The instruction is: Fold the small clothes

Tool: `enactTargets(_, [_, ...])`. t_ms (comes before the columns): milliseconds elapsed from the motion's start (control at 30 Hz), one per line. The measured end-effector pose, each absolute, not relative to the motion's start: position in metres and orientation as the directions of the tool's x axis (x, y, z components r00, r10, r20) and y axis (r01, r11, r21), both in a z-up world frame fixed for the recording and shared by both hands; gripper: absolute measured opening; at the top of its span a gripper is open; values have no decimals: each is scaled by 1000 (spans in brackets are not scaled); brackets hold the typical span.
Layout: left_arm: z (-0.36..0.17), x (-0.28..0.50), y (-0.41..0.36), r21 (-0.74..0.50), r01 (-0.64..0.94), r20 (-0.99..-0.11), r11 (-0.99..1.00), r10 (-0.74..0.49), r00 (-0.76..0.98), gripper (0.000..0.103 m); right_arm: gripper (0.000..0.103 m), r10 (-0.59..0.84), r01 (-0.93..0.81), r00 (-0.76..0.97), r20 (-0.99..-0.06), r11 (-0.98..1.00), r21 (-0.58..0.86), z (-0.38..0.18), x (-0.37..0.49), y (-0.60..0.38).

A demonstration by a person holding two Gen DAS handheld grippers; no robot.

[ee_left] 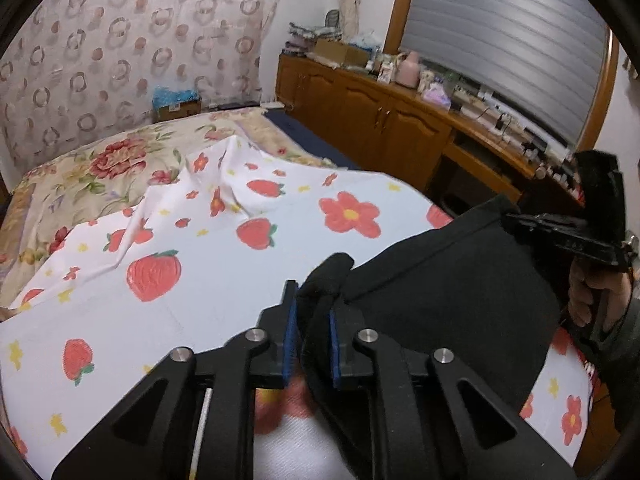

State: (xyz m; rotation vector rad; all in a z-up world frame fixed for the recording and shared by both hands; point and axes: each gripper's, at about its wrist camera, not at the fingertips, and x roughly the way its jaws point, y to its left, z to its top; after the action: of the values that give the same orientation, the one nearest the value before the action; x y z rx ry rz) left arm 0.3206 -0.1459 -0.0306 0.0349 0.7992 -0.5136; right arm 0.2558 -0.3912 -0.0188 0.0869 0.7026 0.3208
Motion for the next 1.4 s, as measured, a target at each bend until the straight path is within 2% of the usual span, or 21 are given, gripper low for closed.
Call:
enactTargets(33, [-31, 320, -145, -155, 450, -699, 879, -420, 579, 20, 5, 312, -257, 719, -621, 950, 180, -17, 253, -390])
enactTargets(67, [-31, 320, -145, -148, 447, -704, 882, -412, 579, 28, 6, 314, -258, 721, -617, 949, 182, -14, 251, -391])
enactTargets(100, [-30, 318, -142, -148, 449, -704, 881, -412, 578, 42, 13, 316, -260, 722, -616, 948, 181, -12, 250, -390])
enactTargets(133, [-29, 318, -142, -163, 451, -697, 878, -426, 577, 48, 17, 304, -256, 721, -623, 952, 168, -11, 251, -389])
enactTargets(200, [-29, 315, -137, -192, 456, -695, 869, -448, 563, 52, 40, 285, -255, 719, -633, 957, 141, -11, 256, -382])
enactTargets(300, [-36, 312, -133, -221, 464, -712, 858, -467, 524, 53, 51, 305, -278, 717, -627, 950, 143, -4, 252, -380])
enactTargets(500, [-61, 316, -138, -253, 467, -761, 847, -472, 445, 54, 58, 311, -286, 669, -675, 946, 153, -23, 260, -375])
enactTargets(600, [-64, 319, -141, -263, 466, -757, 845, -480, 442, 63, 58, 322, -283, 650, -689, 943, 174, -28, 264, -375])
enactTargets(767, [-63, 318, -144, -257, 462, -753, 849, -476, 455, 66, 58, 367, -292, 624, -690, 928, 230, -28, 270, -379])
enactTargets(833, [-63, 317, -146, -265, 470, -748, 842, -487, 451, 62, 58, 398, -307, 607, -688, 916, 259, -31, 271, -379])
enactTargets(867, [-63, 316, -146, -281, 478, -745, 832, -503, 438, 50, 58, 406, -307, 603, -687, 913, 270, -32, 272, -381])
enactTargets(900, [-63, 317, -147, -316, 487, -740, 814, -533, 410, 43, 58, 411, -307, 602, -684, 910, 277, -31, 272, -383])
enactTargets(933, [-63, 317, -146, -320, 483, -740, 815, -533, 410, 41, 58, 415, -309, 599, -685, 909, 281, -31, 272, -384])
enactTargets(1000, [-61, 317, -146, -330, 485, -736, 810, -543, 405, 27, 57, 418, -312, 601, -681, 907, 281, -31, 272, -385])
enactTargets(1067, [-56, 313, -146, -333, 491, -725, 805, -552, 412, 20, 56, 411, -311, 607, -680, 911, 272, -31, 270, -385])
enactTargets(1167, [-41, 301, -147, -302, 510, -692, 806, -553, 464, 16, 52, 381, -316, 629, -678, 922, 225, -29, 264, -378])
enactTargets(1400, [9, 270, -133, -304, 530, -587, 792, -593, 551, 14, 50, 346, -335, 660, -666, 930, 151, -21, 253, -366])
